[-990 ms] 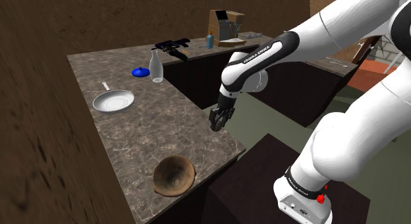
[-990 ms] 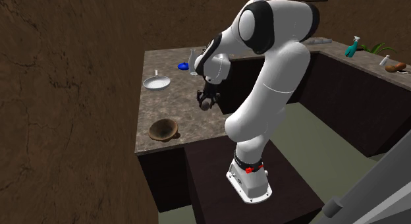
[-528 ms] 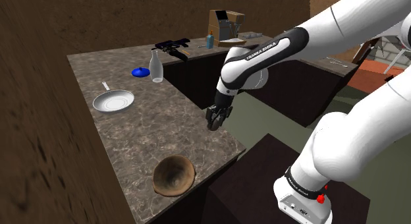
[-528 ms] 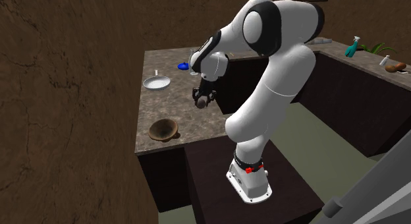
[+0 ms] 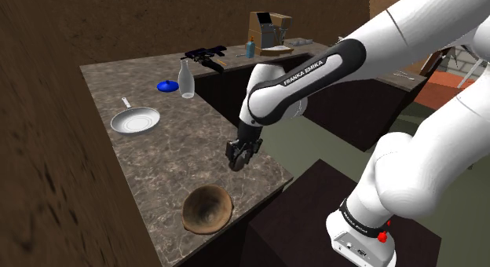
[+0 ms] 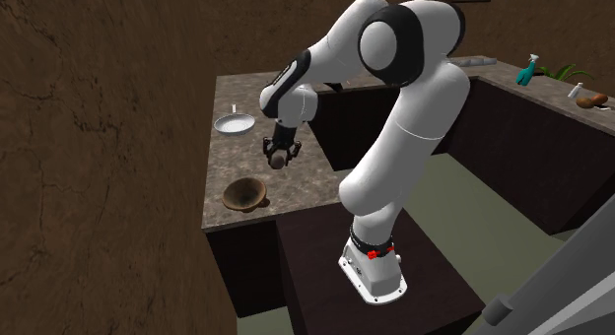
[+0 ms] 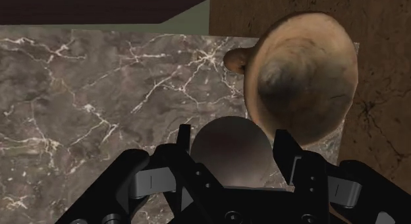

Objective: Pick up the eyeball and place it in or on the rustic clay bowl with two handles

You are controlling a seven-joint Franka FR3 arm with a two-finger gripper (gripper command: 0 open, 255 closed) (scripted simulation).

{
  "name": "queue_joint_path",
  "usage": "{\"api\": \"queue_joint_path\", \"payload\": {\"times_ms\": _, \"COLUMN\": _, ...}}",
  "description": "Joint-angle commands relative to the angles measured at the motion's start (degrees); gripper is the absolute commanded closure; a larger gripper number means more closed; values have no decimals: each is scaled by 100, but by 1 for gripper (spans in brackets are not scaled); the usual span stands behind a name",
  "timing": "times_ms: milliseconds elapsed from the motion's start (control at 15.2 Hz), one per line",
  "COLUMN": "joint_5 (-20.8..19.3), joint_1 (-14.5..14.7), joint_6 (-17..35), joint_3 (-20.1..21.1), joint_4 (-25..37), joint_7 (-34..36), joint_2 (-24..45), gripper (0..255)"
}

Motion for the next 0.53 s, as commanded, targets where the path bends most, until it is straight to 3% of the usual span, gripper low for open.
{"api": "queue_joint_path", "payload": {"times_ms": 0, "joint_5": 97, "joint_1": 199, "joint_6": 109, "joint_3": 262, "joint_4": 120, "joint_7": 374, "joint_2": 113, "gripper": 255}}
{"api": "queue_joint_path", "payload": {"times_ms": 462, "joint_5": 107, "joint_1": 656, "joint_6": 437, "joint_3": 941, "joint_4": 716, "joint_7": 1460, "joint_2": 712, "gripper": 255}}
